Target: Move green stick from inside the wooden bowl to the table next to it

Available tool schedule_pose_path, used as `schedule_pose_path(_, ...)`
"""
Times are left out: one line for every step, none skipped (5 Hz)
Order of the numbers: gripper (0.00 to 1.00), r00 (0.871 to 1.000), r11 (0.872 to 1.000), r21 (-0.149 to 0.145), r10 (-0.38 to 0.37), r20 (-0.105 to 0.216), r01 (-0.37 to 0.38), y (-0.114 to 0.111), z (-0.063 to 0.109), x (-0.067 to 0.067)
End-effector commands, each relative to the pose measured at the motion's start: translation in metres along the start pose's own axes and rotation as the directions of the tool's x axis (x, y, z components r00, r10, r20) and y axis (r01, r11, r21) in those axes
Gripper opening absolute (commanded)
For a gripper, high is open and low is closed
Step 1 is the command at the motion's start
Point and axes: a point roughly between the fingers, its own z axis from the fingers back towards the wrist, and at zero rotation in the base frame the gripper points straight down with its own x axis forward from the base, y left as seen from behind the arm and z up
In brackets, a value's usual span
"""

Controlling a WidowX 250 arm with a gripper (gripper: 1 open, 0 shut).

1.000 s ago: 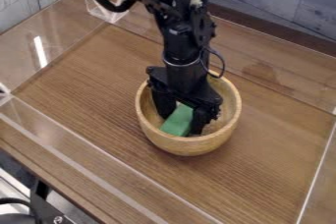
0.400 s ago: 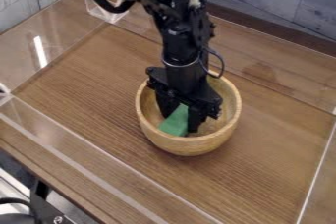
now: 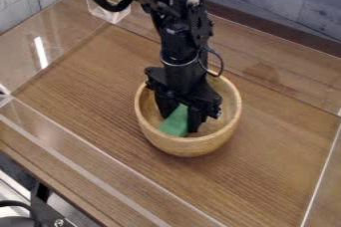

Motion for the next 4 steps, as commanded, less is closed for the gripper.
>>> schedule_pose_path(0.0,0.998,1.0,-0.001,0.011,0.062,-0.011,0.0045,0.0159,0.0106)
schedule_pose_path(0.0,0.998,1.0,-0.004,0.017,0.062,-0.017,0.0061,0.0167,0.0108)
schedule_pose_path(0.0,0.998,1.0,-0.007,0.022,0.061,-0.022,0.0075,0.0174,0.011)
schedule_pose_path(0.0,0.998,1.0,-0.009,0.027,0.06,-0.027,0.0088,0.0176,0.0109)
